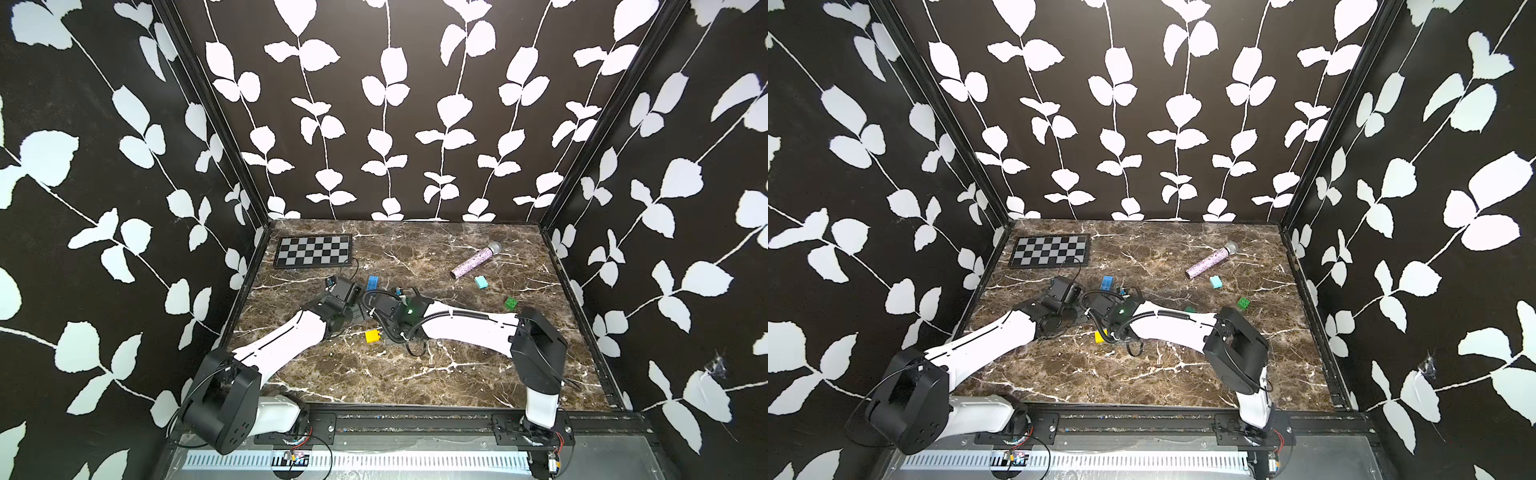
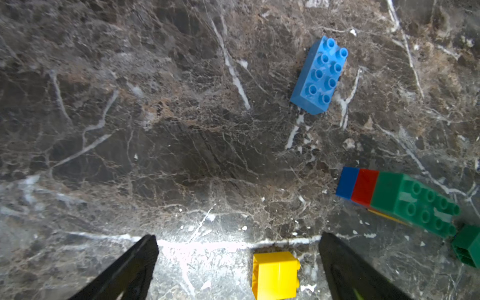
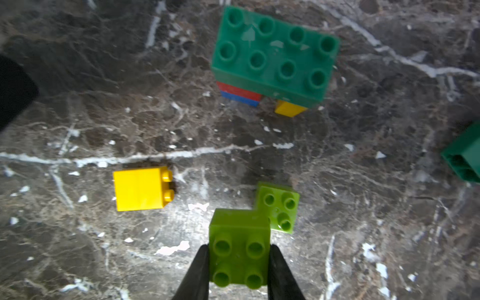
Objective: Assemble the letter h with lego
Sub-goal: Assemble the lego brick with the lego brick.
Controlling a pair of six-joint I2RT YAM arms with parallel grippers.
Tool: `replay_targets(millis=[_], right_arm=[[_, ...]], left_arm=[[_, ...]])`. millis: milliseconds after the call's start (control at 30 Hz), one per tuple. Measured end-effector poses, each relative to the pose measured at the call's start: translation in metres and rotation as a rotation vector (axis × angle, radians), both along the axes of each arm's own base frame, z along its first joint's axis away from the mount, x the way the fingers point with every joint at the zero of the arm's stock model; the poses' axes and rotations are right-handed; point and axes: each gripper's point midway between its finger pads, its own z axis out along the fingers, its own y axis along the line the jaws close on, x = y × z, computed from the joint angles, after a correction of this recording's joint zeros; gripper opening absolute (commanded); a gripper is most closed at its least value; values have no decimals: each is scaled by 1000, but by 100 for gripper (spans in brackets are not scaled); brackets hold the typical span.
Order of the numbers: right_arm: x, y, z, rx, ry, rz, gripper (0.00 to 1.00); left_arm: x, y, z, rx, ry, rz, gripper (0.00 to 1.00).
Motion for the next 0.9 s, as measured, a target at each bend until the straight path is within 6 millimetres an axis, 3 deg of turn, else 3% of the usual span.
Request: replay_targets(millis=[900], right_arm=[[13, -20, -25, -44, 38, -54, 9]], left_arm=[[-5, -12, -10, -47, 51, -35, 99]])
